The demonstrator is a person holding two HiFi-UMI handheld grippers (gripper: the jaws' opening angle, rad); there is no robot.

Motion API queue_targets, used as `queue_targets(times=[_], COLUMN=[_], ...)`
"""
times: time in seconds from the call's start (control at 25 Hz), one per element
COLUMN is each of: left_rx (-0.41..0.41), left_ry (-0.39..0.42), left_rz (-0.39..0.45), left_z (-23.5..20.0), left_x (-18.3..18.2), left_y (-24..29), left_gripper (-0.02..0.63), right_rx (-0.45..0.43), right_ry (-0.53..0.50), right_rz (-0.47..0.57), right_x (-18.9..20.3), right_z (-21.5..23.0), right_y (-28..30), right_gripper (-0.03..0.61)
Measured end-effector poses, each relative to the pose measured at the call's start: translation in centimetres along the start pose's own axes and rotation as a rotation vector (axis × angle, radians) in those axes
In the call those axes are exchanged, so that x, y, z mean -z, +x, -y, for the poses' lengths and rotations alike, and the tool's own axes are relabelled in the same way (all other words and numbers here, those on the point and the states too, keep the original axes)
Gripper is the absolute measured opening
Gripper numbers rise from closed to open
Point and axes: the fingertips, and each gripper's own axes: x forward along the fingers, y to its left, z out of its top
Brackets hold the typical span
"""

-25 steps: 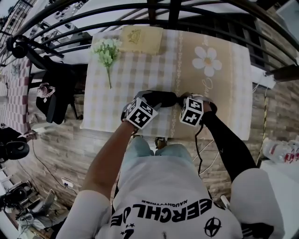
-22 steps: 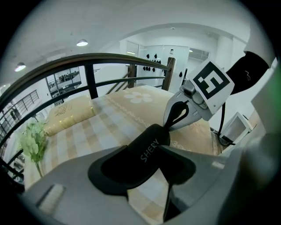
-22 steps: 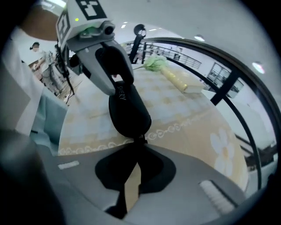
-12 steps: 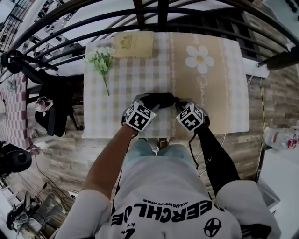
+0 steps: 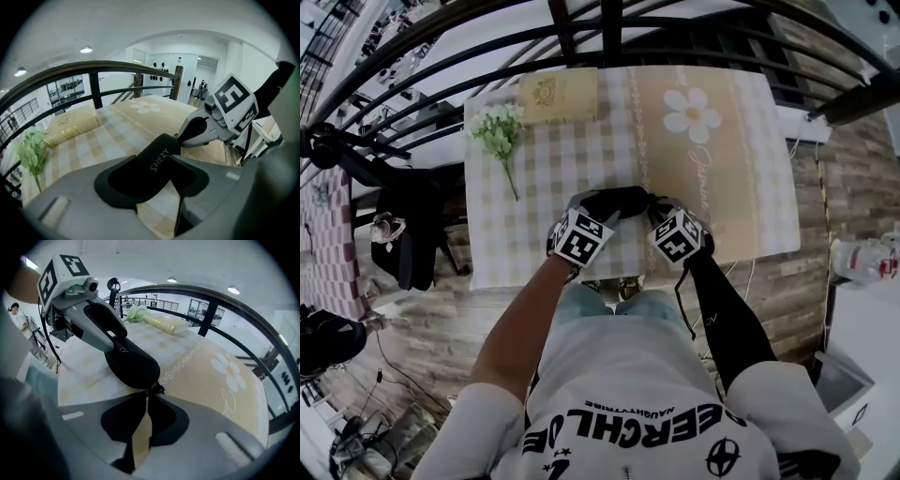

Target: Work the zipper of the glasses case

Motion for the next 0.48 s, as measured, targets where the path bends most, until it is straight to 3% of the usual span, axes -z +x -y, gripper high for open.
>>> queue_targets(times=[0.32, 0.48], left_rx=[0.005, 0.004], left_ry=[0.002, -0.001], left_rz=[-0.001, -0.001], left_z=[0.00, -0.05], left_x=[0.14, 0.17], left_y=[0.00, 0.11], left_gripper=[0.319, 0.319], right_rx=[0.092, 0.137], right_ry=[0.038, -0.036], right_rz=[0.051, 0.077], right_x=[-0.41, -0.62], right_z=[0.53, 0.74], right_y=[0.55, 0.81], right_gripper=[0.091, 0.094])
